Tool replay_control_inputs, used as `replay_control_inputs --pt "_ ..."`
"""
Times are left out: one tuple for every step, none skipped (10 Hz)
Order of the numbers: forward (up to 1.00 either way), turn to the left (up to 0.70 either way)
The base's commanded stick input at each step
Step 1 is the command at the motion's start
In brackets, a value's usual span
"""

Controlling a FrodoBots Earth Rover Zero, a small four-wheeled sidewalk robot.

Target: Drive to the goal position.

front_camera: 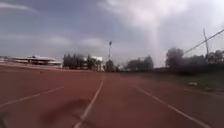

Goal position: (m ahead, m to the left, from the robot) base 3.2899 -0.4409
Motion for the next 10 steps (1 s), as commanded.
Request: replay_control_inputs --pt "0.7 -0.35" --pt "0.7 -0.35" --pt "0.7 -0.35" --pt "0.7 -0.35" --pt "0.7 -0.35" --pt "0.7 -0.19" --pt "0.7 -0.02" --pt "0.7 0.0" --pt "0.7 0.0" --pt "0.7 0.0"
